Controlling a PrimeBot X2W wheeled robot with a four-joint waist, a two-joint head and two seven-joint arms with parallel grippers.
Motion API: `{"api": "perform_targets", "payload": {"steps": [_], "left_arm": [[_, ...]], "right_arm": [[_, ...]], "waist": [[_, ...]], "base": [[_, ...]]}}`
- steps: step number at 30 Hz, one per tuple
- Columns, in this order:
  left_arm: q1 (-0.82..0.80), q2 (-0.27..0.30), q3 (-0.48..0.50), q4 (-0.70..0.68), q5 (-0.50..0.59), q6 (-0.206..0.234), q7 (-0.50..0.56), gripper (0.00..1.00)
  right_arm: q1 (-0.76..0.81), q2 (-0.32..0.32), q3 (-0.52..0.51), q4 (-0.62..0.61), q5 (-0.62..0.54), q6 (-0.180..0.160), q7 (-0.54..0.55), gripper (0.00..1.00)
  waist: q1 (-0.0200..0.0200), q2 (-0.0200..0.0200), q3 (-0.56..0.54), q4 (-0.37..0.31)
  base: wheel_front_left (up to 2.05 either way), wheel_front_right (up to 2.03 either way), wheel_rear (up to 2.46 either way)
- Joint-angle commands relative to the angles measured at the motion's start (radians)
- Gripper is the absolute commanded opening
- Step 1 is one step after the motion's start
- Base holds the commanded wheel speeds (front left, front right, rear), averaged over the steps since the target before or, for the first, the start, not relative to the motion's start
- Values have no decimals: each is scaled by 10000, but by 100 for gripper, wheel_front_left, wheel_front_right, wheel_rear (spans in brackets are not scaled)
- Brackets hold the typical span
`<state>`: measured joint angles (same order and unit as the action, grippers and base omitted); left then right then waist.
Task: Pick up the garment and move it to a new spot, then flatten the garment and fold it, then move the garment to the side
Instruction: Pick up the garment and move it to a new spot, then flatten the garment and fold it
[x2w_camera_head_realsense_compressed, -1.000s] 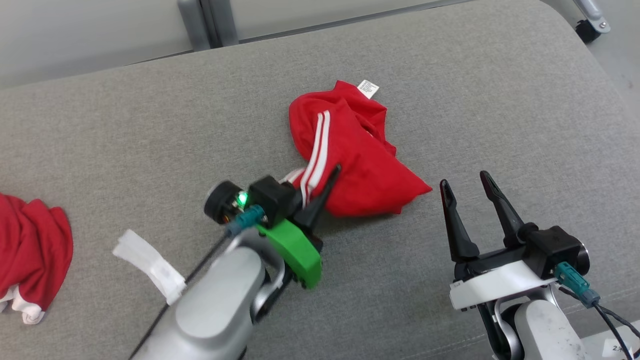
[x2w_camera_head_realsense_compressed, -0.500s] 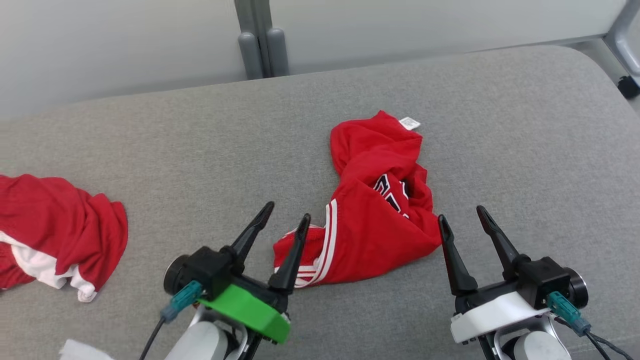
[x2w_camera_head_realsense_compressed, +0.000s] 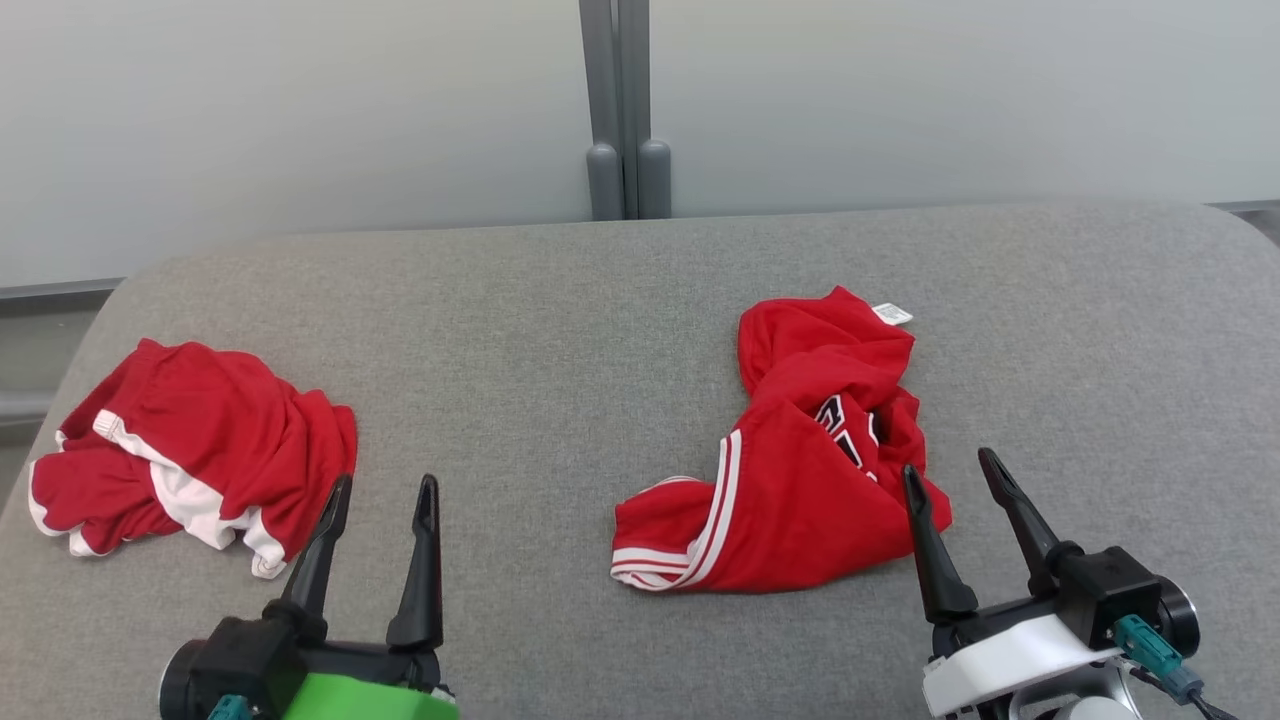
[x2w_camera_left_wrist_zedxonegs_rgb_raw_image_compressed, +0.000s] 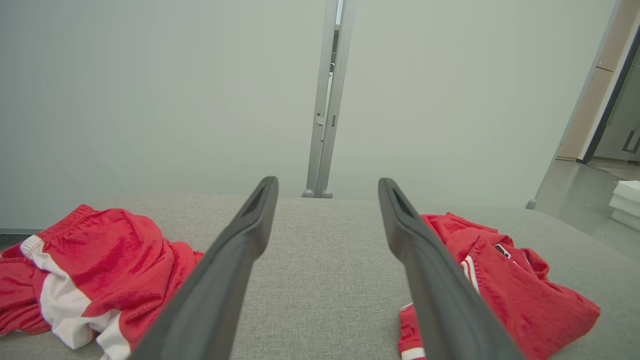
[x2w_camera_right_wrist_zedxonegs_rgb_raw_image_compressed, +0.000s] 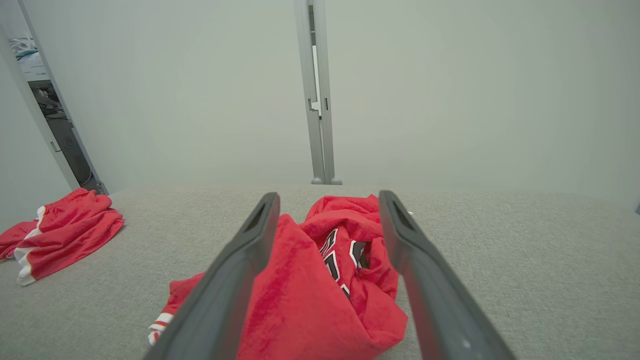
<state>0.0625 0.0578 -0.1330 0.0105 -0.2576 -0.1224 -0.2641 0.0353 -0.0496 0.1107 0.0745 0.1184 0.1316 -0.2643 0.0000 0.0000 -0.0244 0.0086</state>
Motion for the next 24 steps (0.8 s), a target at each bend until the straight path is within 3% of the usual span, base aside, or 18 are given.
{"api": "perform_targets", "payload": {"steps": [1,10,24], "left_arm": [[360,-34,147,-120,61,-24,-2,100],[1352,-73,330,-449,471,134,-3,100],[1121,-73,182,-544,683,397,-3,100]], "right_arm": [[209,-16,-79,-27,-60,-17,-3,100],[789,-16,-352,-202,-54,-17,-3,100],[713,-14,-372,-76,36,-17,-3,100]], "waist": [[0,0,-220,156],[0,0,-455,176],[0,0,-353,126]], "base": [[0,0,0],[0,0,0],[0,0,0]]}}
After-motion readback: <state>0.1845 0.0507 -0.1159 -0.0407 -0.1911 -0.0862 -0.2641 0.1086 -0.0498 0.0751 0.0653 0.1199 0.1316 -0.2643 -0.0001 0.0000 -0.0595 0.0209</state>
